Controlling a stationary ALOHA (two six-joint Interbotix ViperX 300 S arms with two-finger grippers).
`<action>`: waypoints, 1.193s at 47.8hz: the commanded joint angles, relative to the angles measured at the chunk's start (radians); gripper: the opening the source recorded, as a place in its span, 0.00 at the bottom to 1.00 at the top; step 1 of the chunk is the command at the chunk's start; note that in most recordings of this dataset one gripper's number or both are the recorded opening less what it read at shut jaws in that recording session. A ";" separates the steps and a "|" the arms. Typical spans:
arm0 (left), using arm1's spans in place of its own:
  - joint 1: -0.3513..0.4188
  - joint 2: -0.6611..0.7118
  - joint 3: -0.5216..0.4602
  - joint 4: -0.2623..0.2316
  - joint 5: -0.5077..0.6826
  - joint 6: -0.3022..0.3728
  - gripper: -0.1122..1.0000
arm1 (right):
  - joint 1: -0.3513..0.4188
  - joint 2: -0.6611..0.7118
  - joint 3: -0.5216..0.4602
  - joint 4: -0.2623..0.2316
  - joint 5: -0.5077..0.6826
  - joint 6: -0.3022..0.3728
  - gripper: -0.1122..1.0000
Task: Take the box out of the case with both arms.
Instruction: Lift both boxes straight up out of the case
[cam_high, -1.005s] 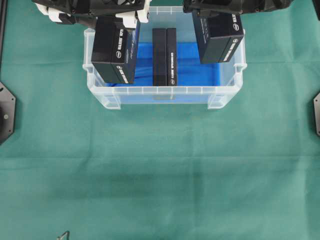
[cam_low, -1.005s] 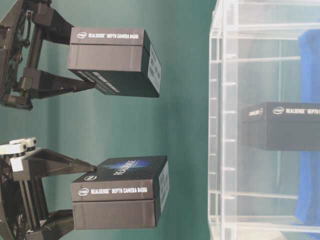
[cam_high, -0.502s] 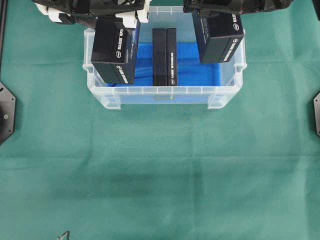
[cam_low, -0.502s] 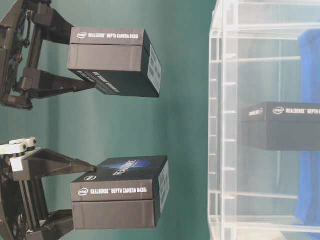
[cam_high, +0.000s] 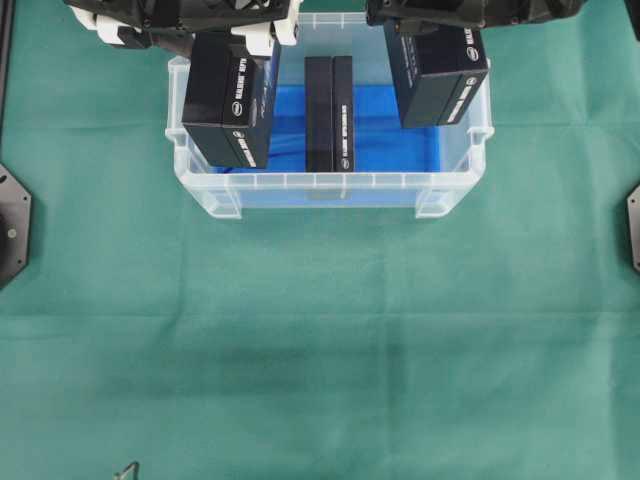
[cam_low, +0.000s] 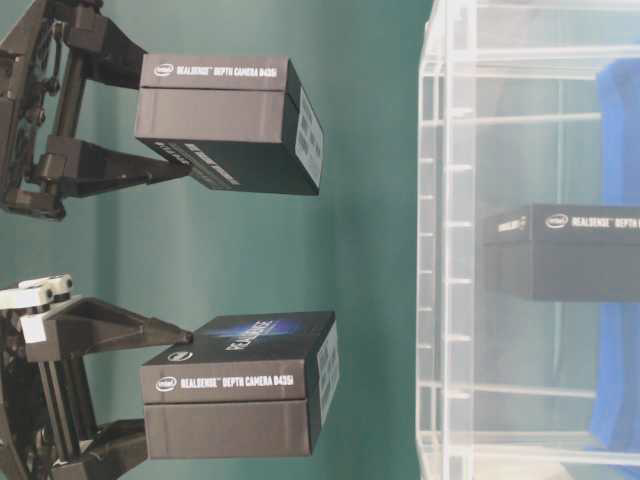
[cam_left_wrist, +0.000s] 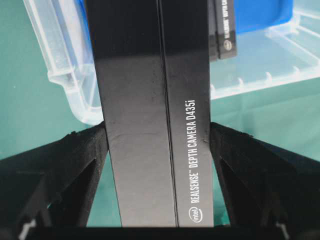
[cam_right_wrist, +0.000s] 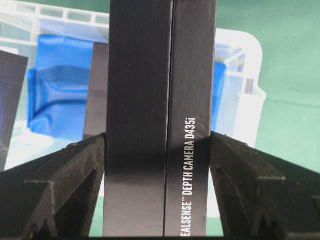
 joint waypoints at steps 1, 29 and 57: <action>-0.002 -0.017 -0.031 0.005 -0.003 0.002 0.67 | 0.003 -0.034 -0.026 -0.008 0.000 0.002 0.71; 0.002 -0.017 -0.031 0.005 -0.005 0.005 0.67 | 0.003 -0.034 -0.026 -0.008 0.000 0.002 0.71; 0.006 -0.018 -0.026 0.005 -0.005 0.014 0.67 | 0.005 -0.034 -0.026 -0.008 0.011 0.003 0.71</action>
